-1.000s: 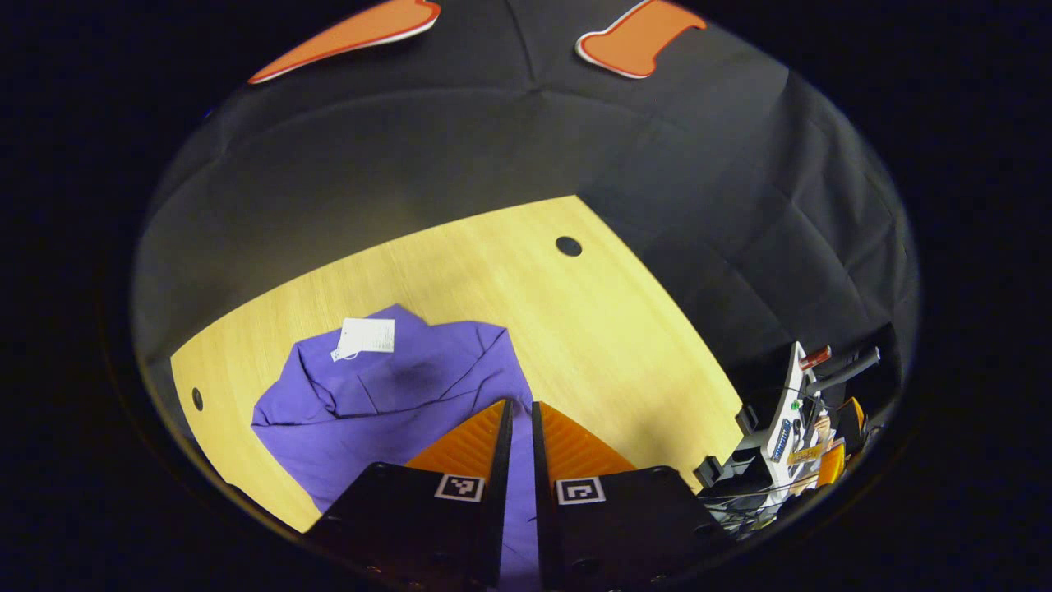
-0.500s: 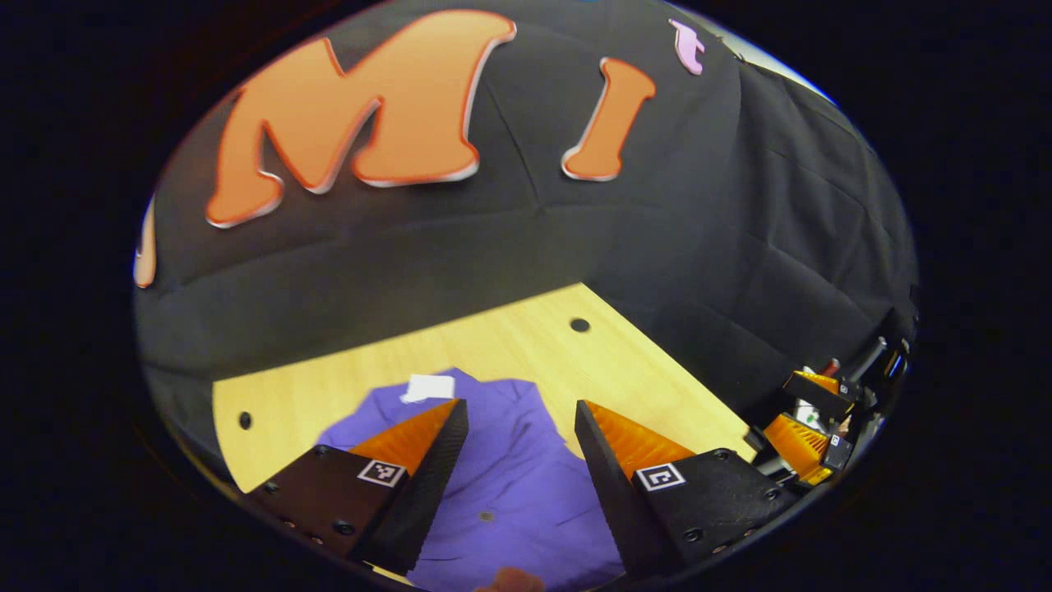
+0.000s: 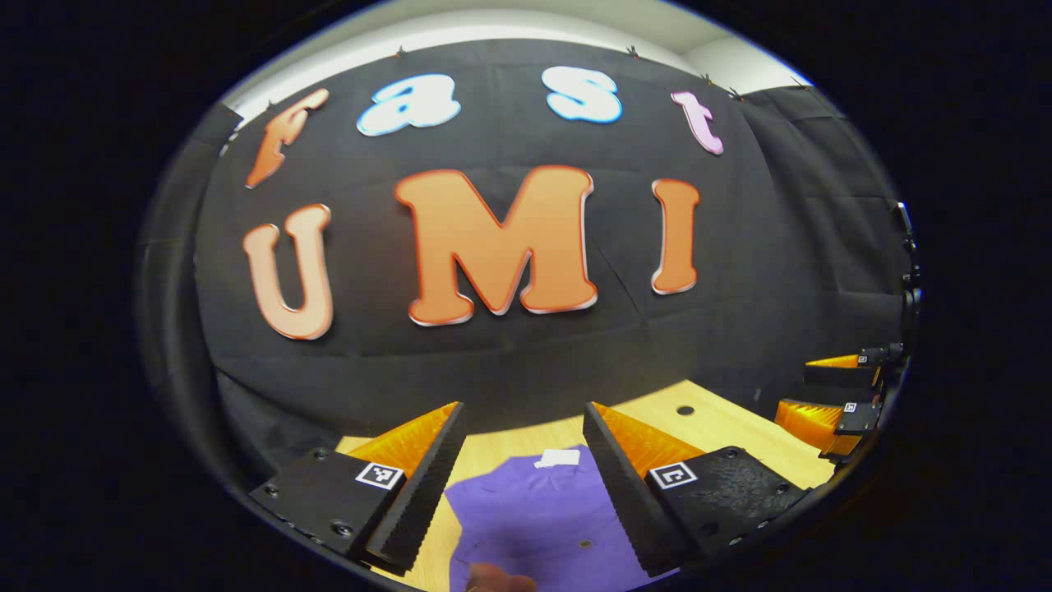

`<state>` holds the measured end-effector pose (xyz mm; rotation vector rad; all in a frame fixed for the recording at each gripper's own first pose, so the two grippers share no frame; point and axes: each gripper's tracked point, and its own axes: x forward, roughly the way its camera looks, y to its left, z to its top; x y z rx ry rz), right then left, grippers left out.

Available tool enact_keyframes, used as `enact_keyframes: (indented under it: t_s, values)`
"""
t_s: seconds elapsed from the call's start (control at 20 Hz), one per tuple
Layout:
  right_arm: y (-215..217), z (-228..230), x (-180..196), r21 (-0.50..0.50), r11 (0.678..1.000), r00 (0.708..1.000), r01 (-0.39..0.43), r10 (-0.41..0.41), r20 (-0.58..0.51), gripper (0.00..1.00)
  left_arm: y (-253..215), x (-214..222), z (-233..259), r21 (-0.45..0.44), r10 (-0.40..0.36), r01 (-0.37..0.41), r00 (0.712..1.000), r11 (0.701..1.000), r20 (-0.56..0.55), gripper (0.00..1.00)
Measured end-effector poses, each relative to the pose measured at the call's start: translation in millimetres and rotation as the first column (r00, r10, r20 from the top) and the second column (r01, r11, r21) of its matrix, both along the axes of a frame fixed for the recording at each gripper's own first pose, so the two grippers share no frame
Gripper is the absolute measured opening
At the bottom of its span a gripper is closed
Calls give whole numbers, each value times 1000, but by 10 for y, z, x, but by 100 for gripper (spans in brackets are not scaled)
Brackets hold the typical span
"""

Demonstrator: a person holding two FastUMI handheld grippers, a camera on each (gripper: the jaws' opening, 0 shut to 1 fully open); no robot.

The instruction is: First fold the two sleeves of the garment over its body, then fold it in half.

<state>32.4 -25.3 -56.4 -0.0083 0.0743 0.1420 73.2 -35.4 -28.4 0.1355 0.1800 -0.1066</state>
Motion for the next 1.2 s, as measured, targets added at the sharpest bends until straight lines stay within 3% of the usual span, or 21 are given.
enact_keyframes:
  t_s: [0.15,0.35,0.5,0.6,0.7,0.95,1.05,1.2]
  values:
    - [160,-50,-12,5,999,999,-48,48,7,94,119,-311,400,42,77,-84,986,996,150,93]
    - [235,-7,-109,22,998,997,-64,63,46,94,334,-836,328,-14,161,-162,958,987,239,93]
    - [214,192,-223,81,995,989,-59,47,140,94,534,-1097,434,-44,216,-213,923,976,318,93]
    - [167,220,-258,97,995,986,-38,22,166,94,631,-1213,341,-23,246,-252,915,967,321,92]
    - [130,63,-288,84,996,991,-22,11,131,94,663,-1267,168,-3,255,-265,923,964,289,93]
    - [92,-723,-455,39,999,994,-31,34,-106,94,781,-1351,-639,70,258,-264,963,962,82,93]
    - [63,-1036,-559,24,999,977,-34,38,-208,95,963,-1457,-989,118,301,-296,953,948,-28,93]
    - [89,-1508,-774,44,998,933,-38,52,-357,95,1063,-1589,-1472,125,304,-285,936,950,-176,98]
